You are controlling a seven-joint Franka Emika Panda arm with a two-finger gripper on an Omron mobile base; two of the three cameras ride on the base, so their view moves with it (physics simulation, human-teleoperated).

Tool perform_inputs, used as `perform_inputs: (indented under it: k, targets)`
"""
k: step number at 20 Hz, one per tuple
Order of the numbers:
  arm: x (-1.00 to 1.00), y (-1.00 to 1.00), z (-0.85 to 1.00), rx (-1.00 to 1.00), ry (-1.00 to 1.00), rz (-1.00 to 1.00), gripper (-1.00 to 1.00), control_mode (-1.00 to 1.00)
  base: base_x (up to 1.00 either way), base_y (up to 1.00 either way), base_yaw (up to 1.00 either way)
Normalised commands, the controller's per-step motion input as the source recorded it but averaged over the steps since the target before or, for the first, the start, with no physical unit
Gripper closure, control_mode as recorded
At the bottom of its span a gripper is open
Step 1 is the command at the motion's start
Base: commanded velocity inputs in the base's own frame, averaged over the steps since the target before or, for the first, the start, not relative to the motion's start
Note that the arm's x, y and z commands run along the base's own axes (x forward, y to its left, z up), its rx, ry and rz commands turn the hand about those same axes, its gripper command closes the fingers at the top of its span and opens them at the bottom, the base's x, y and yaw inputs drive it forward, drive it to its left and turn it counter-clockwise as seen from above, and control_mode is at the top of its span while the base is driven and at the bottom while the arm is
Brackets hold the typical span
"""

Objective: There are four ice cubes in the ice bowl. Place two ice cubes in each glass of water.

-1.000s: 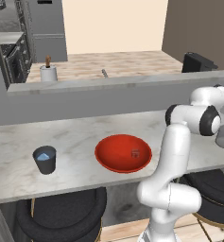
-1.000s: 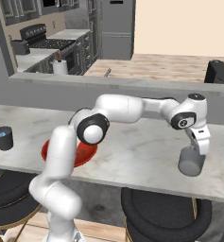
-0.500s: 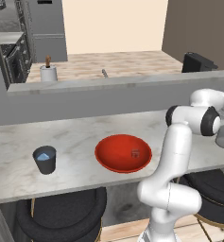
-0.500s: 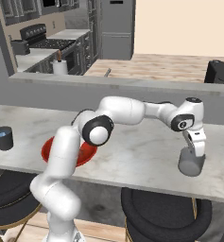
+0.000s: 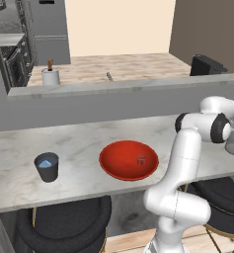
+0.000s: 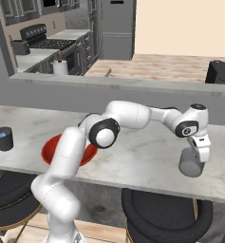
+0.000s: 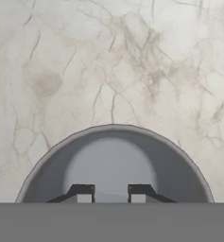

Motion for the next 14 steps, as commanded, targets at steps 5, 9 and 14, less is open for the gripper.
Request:
perform_inputs:
  k: [5, 9, 14]
  targets:
    - [0.02, 0.00, 0.00, 0.01, 0.00, 0.00, 1.00, -1.00, 0.00, 0.00, 0.00]
    - [0.06, 0.00, -0.03, 0.00, 0.00, 0.00, 1.00, -1.00, 0.00, 0.00, 0.00]
    - [0.14, 0.00, -0.15, 0.00, 0.00, 0.00, 1.00, -1.00, 0.00, 0.00, 0.00]
